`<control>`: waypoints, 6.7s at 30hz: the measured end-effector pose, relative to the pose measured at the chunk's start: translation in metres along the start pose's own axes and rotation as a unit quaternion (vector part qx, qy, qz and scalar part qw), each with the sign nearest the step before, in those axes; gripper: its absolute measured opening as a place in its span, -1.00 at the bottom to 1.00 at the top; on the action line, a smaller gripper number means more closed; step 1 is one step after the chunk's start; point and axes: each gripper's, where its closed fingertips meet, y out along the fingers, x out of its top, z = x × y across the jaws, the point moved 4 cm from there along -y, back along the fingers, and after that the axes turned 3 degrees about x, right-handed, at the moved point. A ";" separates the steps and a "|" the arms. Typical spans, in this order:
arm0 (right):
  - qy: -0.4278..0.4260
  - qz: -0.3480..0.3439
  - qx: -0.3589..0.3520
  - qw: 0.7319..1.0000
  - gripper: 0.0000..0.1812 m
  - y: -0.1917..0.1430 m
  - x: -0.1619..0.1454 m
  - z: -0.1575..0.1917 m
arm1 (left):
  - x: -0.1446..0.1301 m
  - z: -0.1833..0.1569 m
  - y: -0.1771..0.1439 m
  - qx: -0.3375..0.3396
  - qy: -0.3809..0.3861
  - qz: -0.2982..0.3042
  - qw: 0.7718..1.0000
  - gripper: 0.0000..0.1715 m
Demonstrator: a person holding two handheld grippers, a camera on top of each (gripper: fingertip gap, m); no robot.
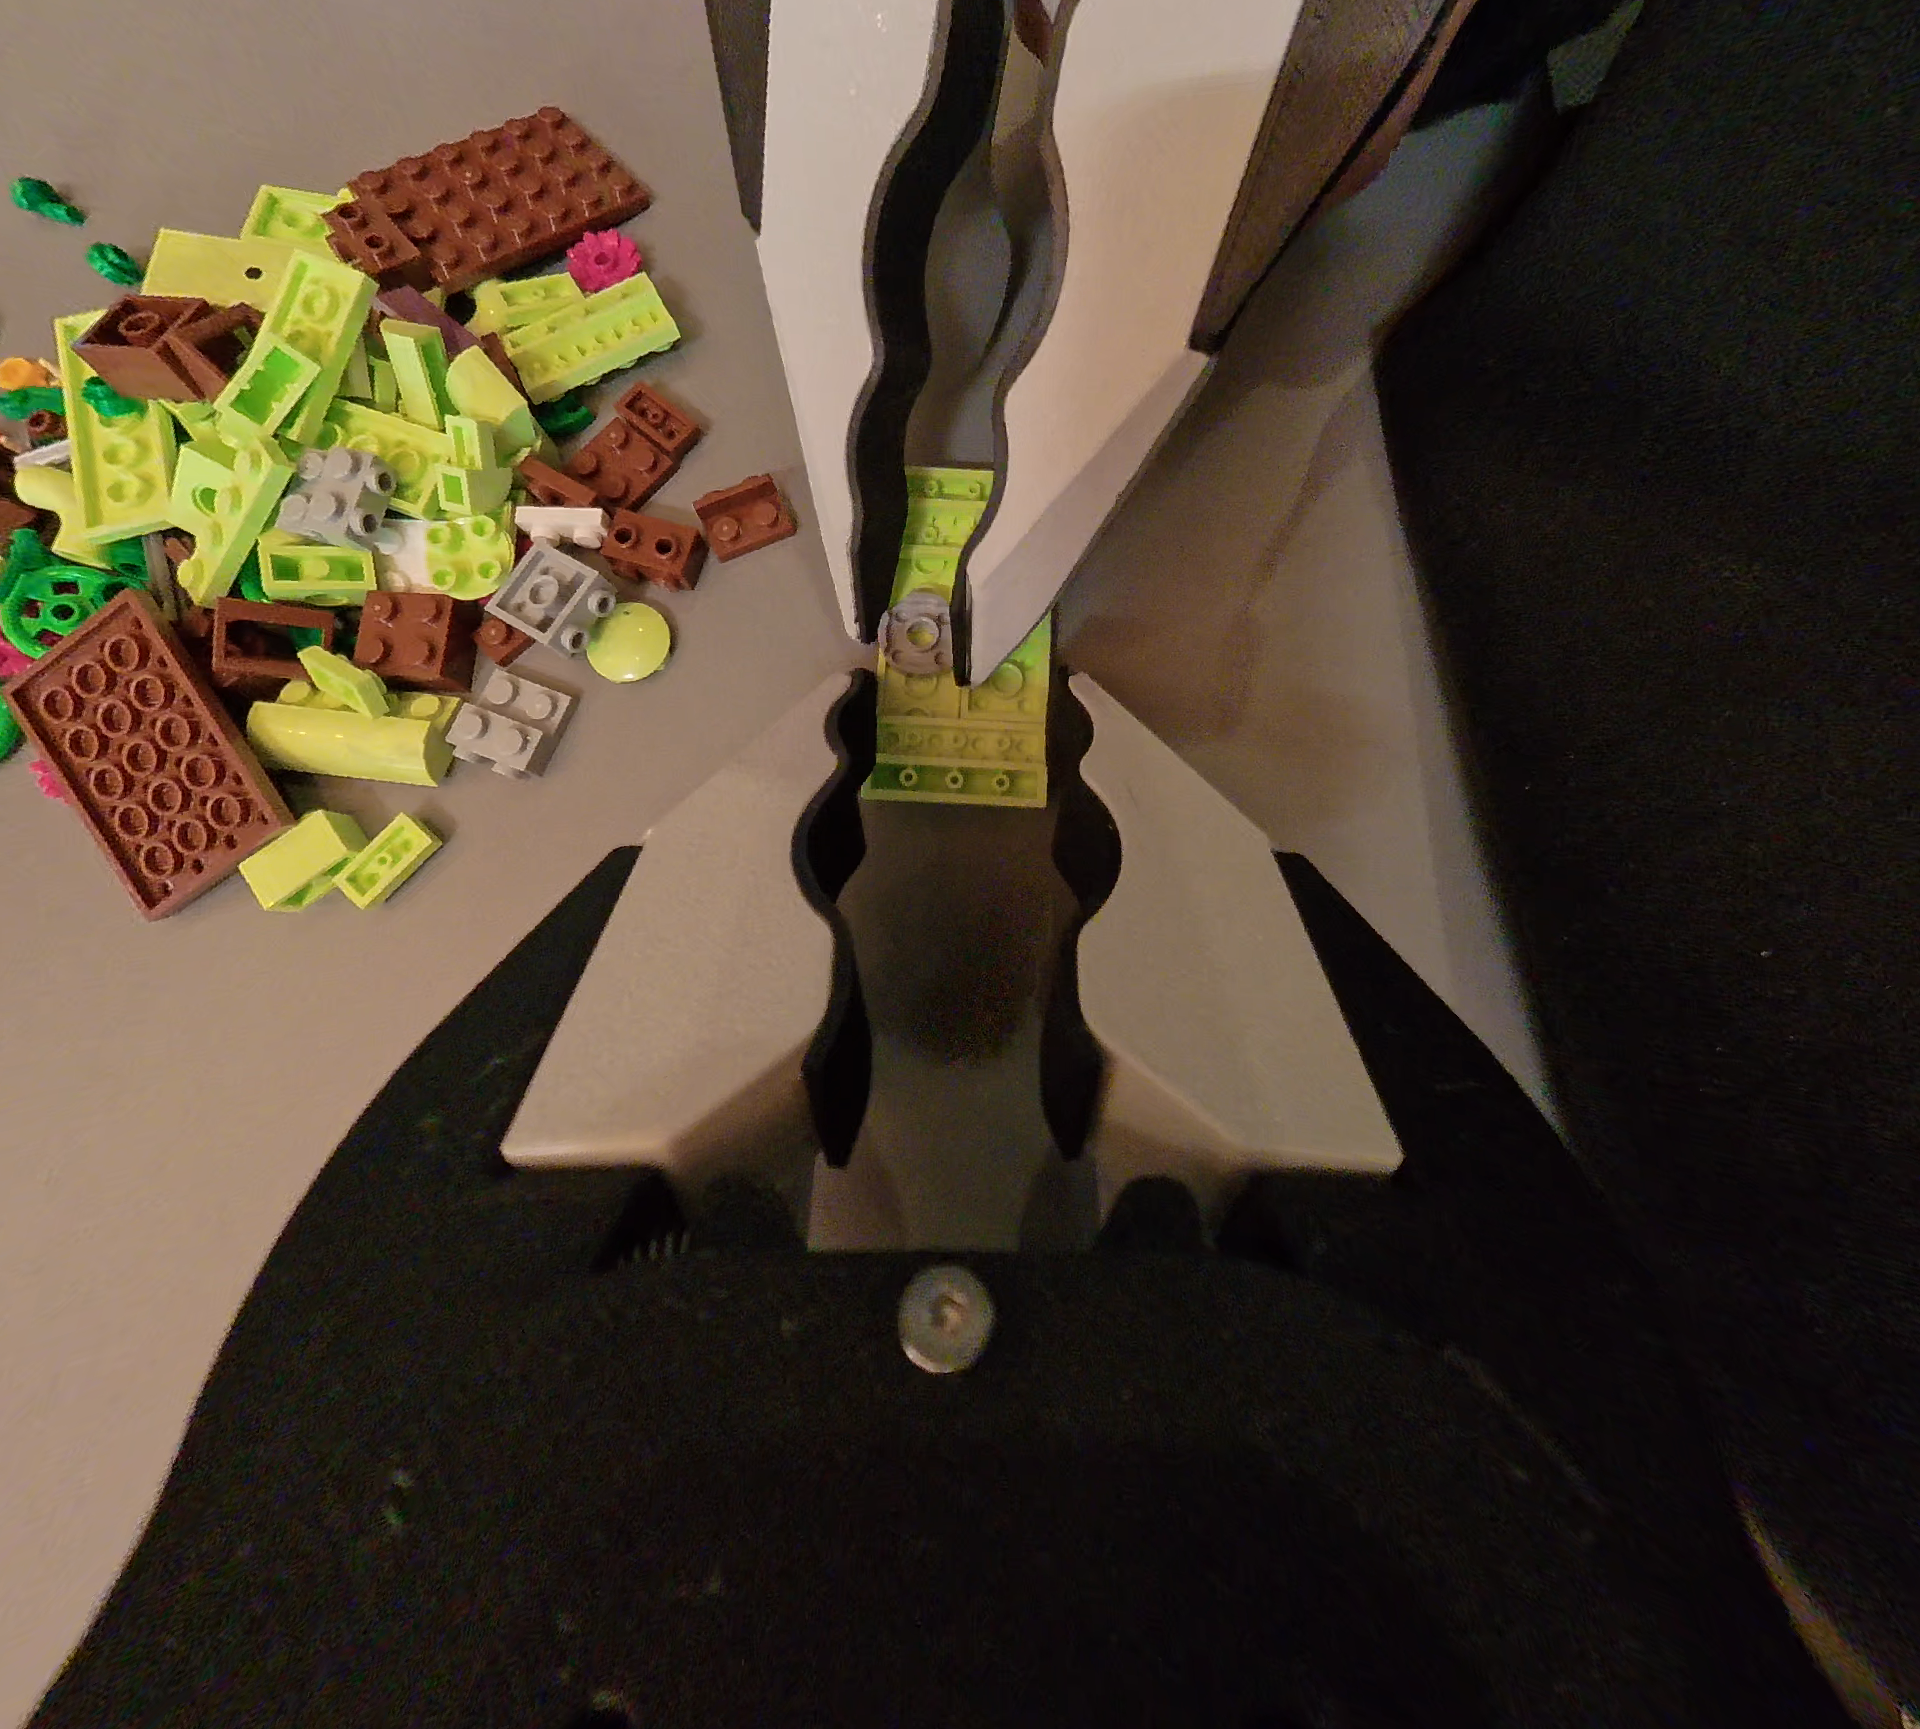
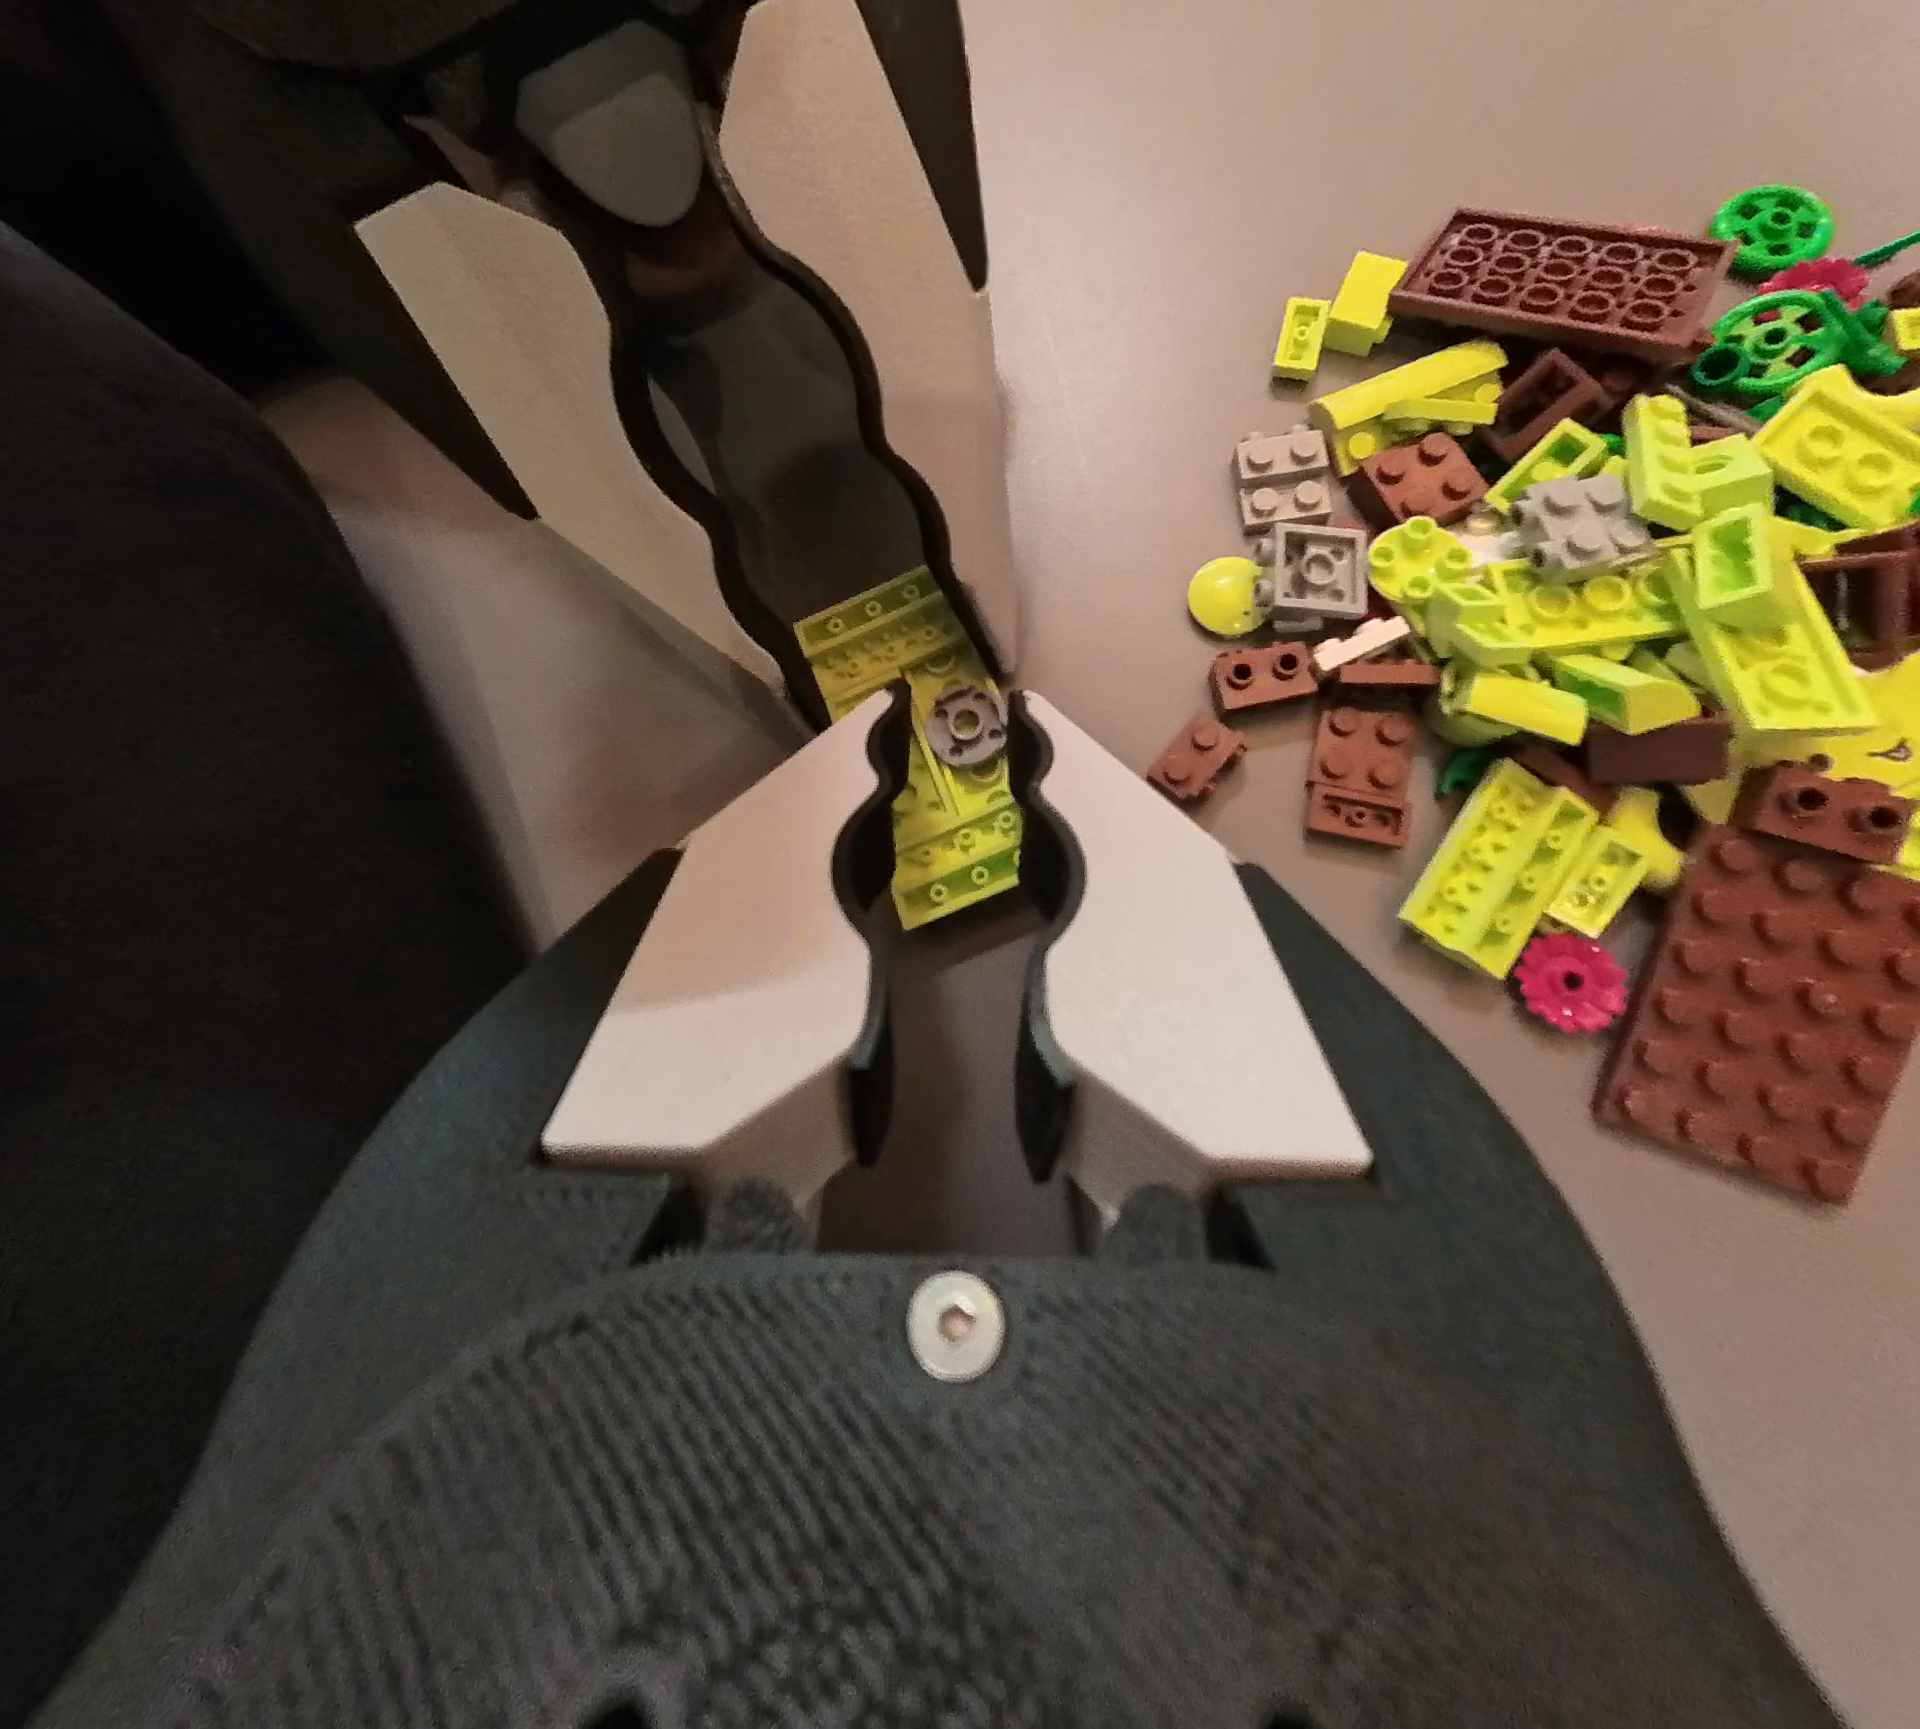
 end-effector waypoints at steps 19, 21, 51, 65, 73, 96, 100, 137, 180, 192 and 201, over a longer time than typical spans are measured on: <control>0.008 -0.053 -0.062 0.997 -0.89 -0.018 0.001 -0.005 | 0.008 0.004 0.008 0.130 -0.014 0.007 0.991 -0.64; 0.000 -0.042 -0.080 0.996 -0.89 -0.016 -0.001 -0.004 | 0.009 0.006 0.008 0.181 -0.022 0.011 0.983 -0.65; 0.062 0.029 -0.161 0.985 -0.84 -0.003 0.003 -0.020 | 0.018 -0.001 0.020 0.271 -0.065 0.034 0.960 -0.66; 0.058 -0.030 -0.123 0.990 -0.86 -0.010 -0.003 -0.020 | 0.021 0.000 0.023 0.271 -0.072 0.041 0.959 -0.66; 0.040 -0.097 -0.111 0.988 -1.00 -0.044 0.022 -0.023 | 0.022 0.001 0.024 0.271 -0.070 0.037 0.959 -0.66; 0.025 0.016 0.025 0.999 -0.87 -0.016 -0.017 -0.002 | 0.036 -0.030 0.006 0.037 -0.179 -0.076 0.980 -0.59; -0.027 0.013 0.123 0.992 -0.81 -0.019 -0.024 0.018 | 0.043 -0.030 -0.025 -0.022 -0.179 -0.171 0.969 -0.34; -0.051 0.021 -0.014 0.998 -0.85 -0.017 -0.019 0.028 | 0.019 -0.028 0.021 -0.043 0.068 0.002 0.997 -0.18; -0.029 0.046 -0.037 0.998 -0.86 -0.015 -0.024 0.023 | 0.020 -0.025 0.021 -0.045 0.043 0.003 0.998 -0.18; -0.053 0.084 -0.049 0.994 -0.84 -0.007 -0.015 0.027 | 0.020 -0.026 0.021 -0.050 0.042 0.002 0.998 -0.19; -0.064 0.059 -0.047 0.995 -0.85 -0.010 -0.016 0.029 | 0.019 -0.027 0.021 -0.048 0.047 0.004 0.998 -0.18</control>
